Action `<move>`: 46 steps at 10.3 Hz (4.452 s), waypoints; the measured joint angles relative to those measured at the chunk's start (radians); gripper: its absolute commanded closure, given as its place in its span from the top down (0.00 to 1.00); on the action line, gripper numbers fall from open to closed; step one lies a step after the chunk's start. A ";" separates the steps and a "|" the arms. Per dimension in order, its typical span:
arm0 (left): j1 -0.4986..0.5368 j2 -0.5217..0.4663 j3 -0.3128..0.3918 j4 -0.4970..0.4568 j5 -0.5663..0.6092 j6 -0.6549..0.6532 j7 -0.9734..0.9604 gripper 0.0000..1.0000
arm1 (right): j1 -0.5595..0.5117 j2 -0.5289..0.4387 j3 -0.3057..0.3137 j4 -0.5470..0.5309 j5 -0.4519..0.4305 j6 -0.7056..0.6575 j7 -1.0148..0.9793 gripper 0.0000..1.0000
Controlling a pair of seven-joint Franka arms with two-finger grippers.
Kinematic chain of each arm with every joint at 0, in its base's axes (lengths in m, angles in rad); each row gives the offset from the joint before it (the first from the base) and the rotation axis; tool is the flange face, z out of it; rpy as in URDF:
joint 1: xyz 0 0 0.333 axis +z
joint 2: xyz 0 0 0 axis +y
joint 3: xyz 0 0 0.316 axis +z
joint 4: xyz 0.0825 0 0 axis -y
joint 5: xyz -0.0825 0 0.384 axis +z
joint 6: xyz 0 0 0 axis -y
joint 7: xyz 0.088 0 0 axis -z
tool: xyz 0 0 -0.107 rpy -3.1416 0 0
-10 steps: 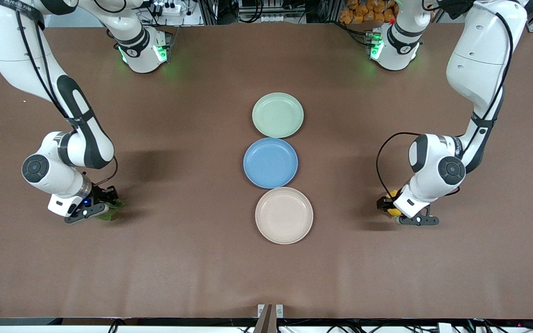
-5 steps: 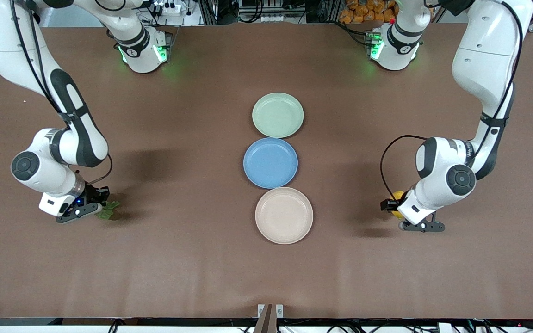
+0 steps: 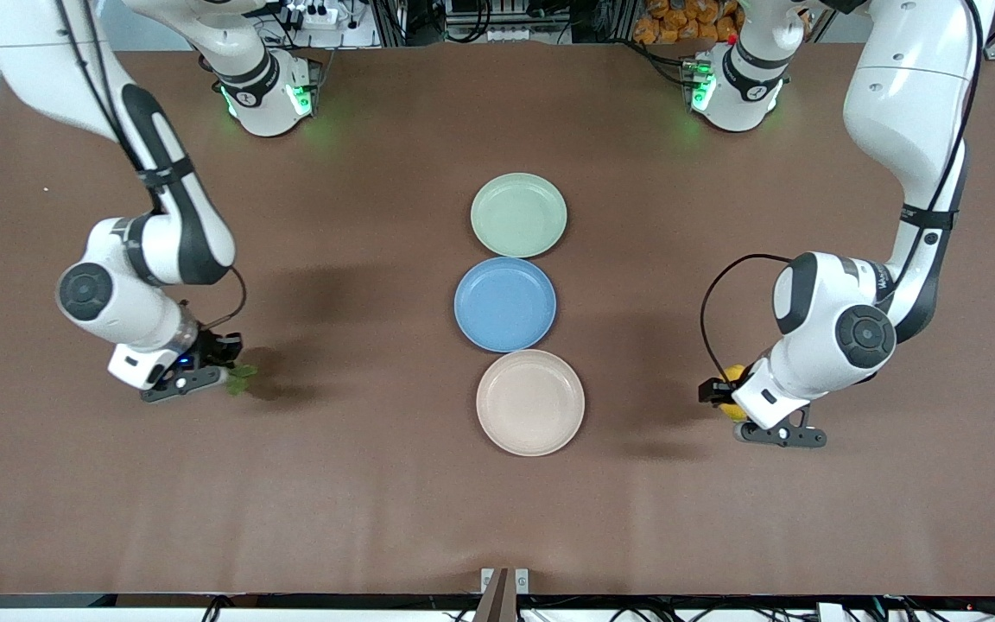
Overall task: Place lemon and lettuce in plates
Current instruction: 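Carry the lemon to the cream plate while the right gripper carries lettuce, then lower the lemon onto the cream plate while the right gripper lowers lettuce, then open both grippers and draw both arms back from the plates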
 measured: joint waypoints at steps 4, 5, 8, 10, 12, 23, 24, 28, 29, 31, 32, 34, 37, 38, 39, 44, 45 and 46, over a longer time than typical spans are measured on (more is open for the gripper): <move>-0.111 0.001 -0.004 0.049 -0.004 -0.009 -0.117 0.43 | 0.175 -0.033 0.003 -0.004 0.000 -0.075 0.278 0.05; -0.135 0.001 -0.004 0.049 -0.005 -0.009 -0.149 0.43 | 0.217 -0.042 0.003 -0.004 0.000 -0.103 0.343 0.05; -0.206 0.019 -0.005 0.086 -0.020 -0.009 -0.256 0.43 | 0.337 -0.069 0.004 -0.002 0.000 -0.188 0.545 0.11; -0.248 0.051 -0.005 0.138 -0.021 -0.009 -0.318 0.43 | 0.423 -0.071 0.005 0.003 0.001 -0.207 0.675 0.12; -0.279 0.091 -0.005 0.191 -0.021 -0.003 -0.374 0.43 | 0.485 -0.071 0.006 0.006 0.001 -0.210 0.774 0.13; -0.355 0.307 -0.005 0.264 -0.025 0.284 -0.478 0.43 | 0.873 -0.072 0.008 0.070 0.104 -0.261 1.414 0.13; -0.358 0.316 -0.005 0.265 -0.025 0.295 -0.486 0.43 | 0.887 -0.071 0.008 0.078 0.105 -0.261 1.449 0.13; -0.372 0.348 -0.005 0.265 -0.025 0.319 -0.502 0.69 | 0.903 -0.025 0.007 0.142 0.107 -0.259 1.524 0.14; -0.372 0.348 -0.004 0.266 -0.025 0.319 -0.502 0.74 | 0.904 0.005 0.007 0.171 0.107 -0.257 1.539 0.15; -0.372 0.348 -0.004 0.269 -0.025 0.319 -0.502 1.00 | 0.914 0.065 0.007 0.225 0.107 -0.253 1.557 0.24; -0.373 0.348 -0.004 0.269 -0.025 0.319 -0.502 1.00 | 0.920 0.082 0.007 0.236 0.107 -0.245 1.564 0.44; -0.377 0.348 -0.003 0.270 -0.025 0.319 -0.502 1.00 | 0.934 0.105 0.007 0.241 0.107 -0.222 1.586 1.00; -0.380 0.346 -0.002 0.283 -0.025 0.320 -0.502 1.00 | 0.942 0.117 0.002 0.243 0.103 -0.210 1.591 1.00; -0.381 0.343 -0.001 0.289 -0.025 0.320 -0.502 1.00 | 0.941 0.117 -0.006 0.244 0.101 -0.210 1.589 1.00; -0.380 0.341 0.000 0.293 -0.025 0.319 -0.502 1.00 | 0.934 0.117 -0.015 0.245 0.098 -0.210 1.579 1.00; -0.362 0.289 0.030 0.305 -0.025 0.184 -0.496 1.00 | 0.764 0.116 -0.029 0.251 0.086 -0.213 1.400 1.00; -0.351 0.276 0.033 0.307 -0.025 0.148 -0.481 1.00 | 0.719 0.116 -0.031 0.250 0.084 -0.217 1.345 1.00; -0.332 0.260 0.034 0.307 -0.025 0.109 -0.455 1.00 | 0.672 0.116 -0.033 0.249 0.083 -0.220 1.284 1.00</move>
